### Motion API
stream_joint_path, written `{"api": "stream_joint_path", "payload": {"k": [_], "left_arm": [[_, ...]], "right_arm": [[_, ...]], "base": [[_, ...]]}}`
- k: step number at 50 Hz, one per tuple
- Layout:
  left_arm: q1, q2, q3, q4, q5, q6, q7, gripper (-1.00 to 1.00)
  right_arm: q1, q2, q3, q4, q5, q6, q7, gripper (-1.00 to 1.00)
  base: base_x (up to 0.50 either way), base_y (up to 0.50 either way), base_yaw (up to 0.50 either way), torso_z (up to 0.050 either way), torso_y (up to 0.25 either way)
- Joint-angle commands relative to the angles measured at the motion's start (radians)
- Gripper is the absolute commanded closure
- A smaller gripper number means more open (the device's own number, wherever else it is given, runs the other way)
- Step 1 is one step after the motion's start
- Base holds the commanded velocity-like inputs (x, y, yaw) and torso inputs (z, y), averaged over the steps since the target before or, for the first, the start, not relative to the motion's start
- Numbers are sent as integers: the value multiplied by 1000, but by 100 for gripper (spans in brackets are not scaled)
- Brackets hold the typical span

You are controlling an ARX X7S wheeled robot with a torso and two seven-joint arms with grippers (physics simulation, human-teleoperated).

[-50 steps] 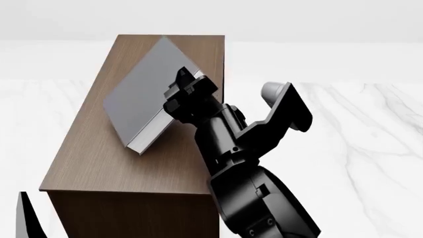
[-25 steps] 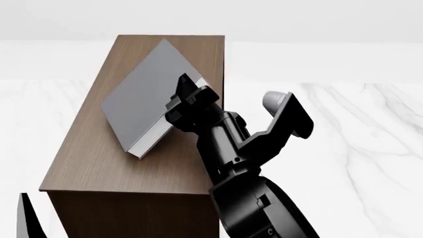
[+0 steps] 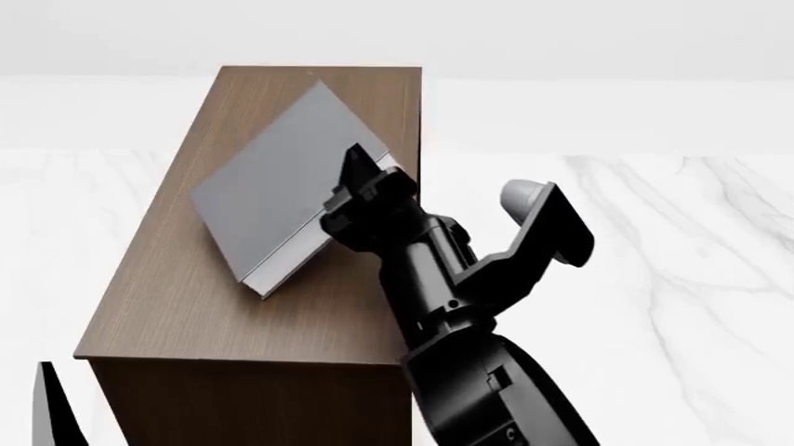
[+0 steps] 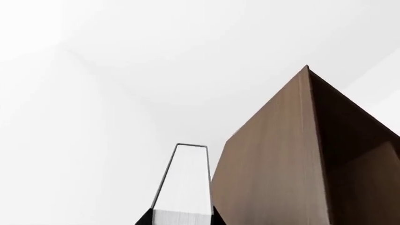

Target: Pick up the book in the middle and place it on the cabinet shelf.

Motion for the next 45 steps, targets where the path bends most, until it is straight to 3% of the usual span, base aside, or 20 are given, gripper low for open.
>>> {"api": "stream_joint_path", "payload": {"k": [1, 29, 30, 45], "left_arm": [[-1, 17, -21, -5, 19, 13, 20, -100], [-3, 13, -17, -5, 19, 10, 14, -100], [-4, 13, -17, -4, 18, 8, 14, -100], [-5, 11, -16, 4, 18, -1, 11, -100]], "right_arm": [[-11, 3, -26, 66, -39, 7, 21, 100], [27, 81, -93, 112, -128, 48, 72, 100], [29, 86, -94, 117, -133, 47, 74, -100], [38, 121, -125, 99, -203, 30, 66, -100]], "base": [[0, 0, 0, 0, 0], [1, 0, 0, 0, 0], [0, 0, 0, 0, 0], [0, 0, 0, 0, 0]]}}
